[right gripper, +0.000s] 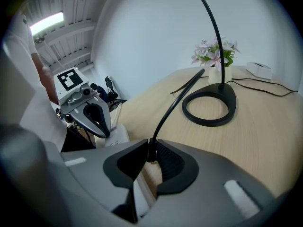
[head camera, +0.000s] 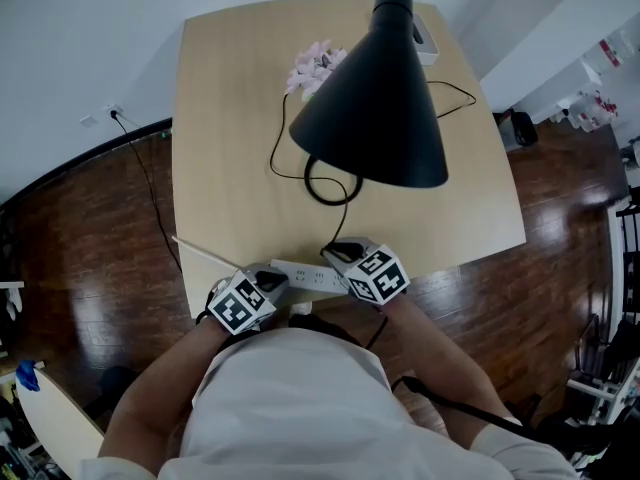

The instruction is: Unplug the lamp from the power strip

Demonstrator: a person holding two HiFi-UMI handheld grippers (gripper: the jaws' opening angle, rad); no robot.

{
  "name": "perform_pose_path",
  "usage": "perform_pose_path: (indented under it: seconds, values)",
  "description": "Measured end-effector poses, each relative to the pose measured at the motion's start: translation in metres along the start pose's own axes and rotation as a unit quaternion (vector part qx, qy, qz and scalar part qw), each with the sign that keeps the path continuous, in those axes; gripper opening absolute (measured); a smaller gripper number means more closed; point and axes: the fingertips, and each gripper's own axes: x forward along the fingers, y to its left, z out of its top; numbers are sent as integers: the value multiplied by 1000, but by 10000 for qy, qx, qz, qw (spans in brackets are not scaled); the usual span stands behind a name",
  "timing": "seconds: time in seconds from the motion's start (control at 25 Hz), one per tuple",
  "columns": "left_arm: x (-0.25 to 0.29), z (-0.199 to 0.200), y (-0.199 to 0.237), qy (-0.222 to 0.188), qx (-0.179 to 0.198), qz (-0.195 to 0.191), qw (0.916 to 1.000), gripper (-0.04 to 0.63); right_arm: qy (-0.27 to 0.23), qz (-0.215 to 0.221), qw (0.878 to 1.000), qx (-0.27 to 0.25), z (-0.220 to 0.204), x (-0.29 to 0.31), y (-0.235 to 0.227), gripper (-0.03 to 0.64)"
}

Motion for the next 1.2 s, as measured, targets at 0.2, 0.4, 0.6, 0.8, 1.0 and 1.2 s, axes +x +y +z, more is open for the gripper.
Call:
perform_pose_path:
  seconds: [0.2, 0.4, 0.6, 0.8, 1.0, 1.2]
  values:
    - [-3, 3, 2, -54, -32, 43, 10000, 5, -73, -147, 9998, -98, 0, -4, -1, 81]
    - [-17, 8, 1, -157, -37, 70, 9998, 5, -70, -292, 9995, -44, -3, -9, 0, 85]
    - [-31, 9, 4, -351, -112, 139, 9992, 5, -24, -583, 9983, -53, -7, -17, 1, 92]
    - [-46, 7, 6, -533, -155, 140, 9984, 5, -28, -926, 9956, 157, -15, -27, 1, 97]
    - [-72, 0, 0, -778, -211, 101, 9967, 5, -205, -1240, 9915, 338, -16, -44, 11, 100]
    - [-109, -15, -8, -1100, -132, 60, 9938, 5, -586, -1535, 9850, 519, -12, -63, 46, 100]
